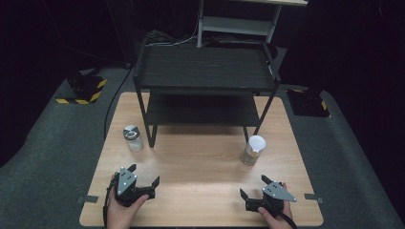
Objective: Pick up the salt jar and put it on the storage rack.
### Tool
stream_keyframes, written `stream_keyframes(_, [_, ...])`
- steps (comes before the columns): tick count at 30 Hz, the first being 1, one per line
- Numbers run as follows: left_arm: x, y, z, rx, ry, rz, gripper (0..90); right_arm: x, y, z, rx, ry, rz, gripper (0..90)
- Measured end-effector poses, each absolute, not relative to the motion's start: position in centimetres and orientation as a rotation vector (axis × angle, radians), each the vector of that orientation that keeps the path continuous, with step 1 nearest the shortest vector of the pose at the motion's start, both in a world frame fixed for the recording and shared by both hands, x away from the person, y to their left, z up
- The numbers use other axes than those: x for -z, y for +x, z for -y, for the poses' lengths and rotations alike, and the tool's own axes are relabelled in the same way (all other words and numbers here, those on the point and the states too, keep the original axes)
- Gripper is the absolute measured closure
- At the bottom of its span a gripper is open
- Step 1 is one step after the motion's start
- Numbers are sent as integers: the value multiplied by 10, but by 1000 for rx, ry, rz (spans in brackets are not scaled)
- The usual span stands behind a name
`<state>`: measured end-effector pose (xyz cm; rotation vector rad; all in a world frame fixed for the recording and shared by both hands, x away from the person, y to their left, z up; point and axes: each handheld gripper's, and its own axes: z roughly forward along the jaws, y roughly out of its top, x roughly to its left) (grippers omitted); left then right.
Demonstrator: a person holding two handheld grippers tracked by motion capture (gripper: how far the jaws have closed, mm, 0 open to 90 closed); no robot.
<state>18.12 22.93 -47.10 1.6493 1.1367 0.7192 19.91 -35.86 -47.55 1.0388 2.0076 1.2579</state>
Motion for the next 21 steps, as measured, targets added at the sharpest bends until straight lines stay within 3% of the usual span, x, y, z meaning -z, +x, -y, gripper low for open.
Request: stream_keyframes(21, [468, 219, -248, -805, 1561, -1200, 4, 476, 198, 357, -1254, 1041, -2002, 3])
